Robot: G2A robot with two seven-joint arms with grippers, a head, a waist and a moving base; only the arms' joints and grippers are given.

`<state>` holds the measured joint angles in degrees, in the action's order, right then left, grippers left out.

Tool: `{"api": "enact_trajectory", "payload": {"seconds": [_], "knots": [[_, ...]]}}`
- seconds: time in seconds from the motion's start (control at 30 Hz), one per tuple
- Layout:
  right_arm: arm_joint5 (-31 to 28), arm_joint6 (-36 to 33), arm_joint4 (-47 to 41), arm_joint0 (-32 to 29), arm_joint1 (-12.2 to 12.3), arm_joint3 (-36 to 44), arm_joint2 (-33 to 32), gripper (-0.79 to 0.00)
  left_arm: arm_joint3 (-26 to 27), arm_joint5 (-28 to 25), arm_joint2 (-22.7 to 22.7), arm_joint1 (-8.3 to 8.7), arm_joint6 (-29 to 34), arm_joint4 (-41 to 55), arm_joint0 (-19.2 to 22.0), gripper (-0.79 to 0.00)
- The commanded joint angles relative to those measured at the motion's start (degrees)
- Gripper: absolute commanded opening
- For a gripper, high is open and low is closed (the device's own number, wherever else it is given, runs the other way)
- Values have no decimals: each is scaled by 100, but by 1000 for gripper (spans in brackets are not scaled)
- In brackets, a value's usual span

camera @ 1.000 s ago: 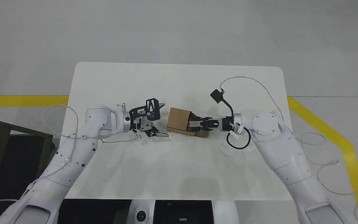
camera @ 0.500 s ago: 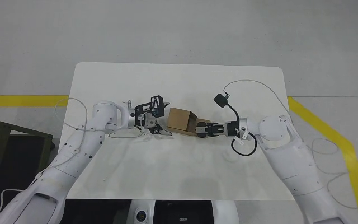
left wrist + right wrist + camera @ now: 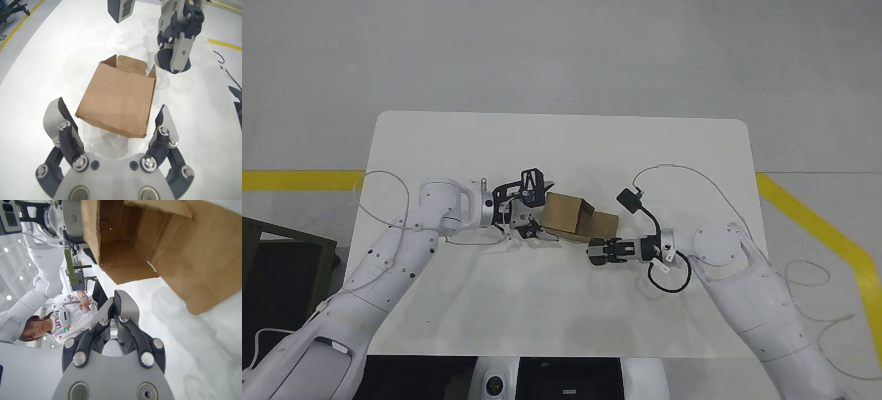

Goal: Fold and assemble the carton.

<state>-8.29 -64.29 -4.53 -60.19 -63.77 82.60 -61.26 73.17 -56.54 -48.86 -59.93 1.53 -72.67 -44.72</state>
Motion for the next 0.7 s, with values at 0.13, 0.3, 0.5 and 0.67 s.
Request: {"api": "enact_trajectory", "payload": {"seconds": [0.13, 0.3, 0.5, 0.67], "knots": [[-343, 369, 28, 184, -70, -282, 193, -785, -13, -17, 8, -23, 54, 60, -5, 0], [-640, 737, 100, 403, -167, -513, 451, -785, 17, 103, -9, -32, 131, 43, -47, 0], [-875, 959, 104, 693, -287, -861, 734, -785, 43, 177, -35, -39, 191, 69, -111, 0], [-1130, 1041, 39, 920, -378, -1184, 906, -785, 67, 193, -54, -46, 252, 90, -140, 0]]}}
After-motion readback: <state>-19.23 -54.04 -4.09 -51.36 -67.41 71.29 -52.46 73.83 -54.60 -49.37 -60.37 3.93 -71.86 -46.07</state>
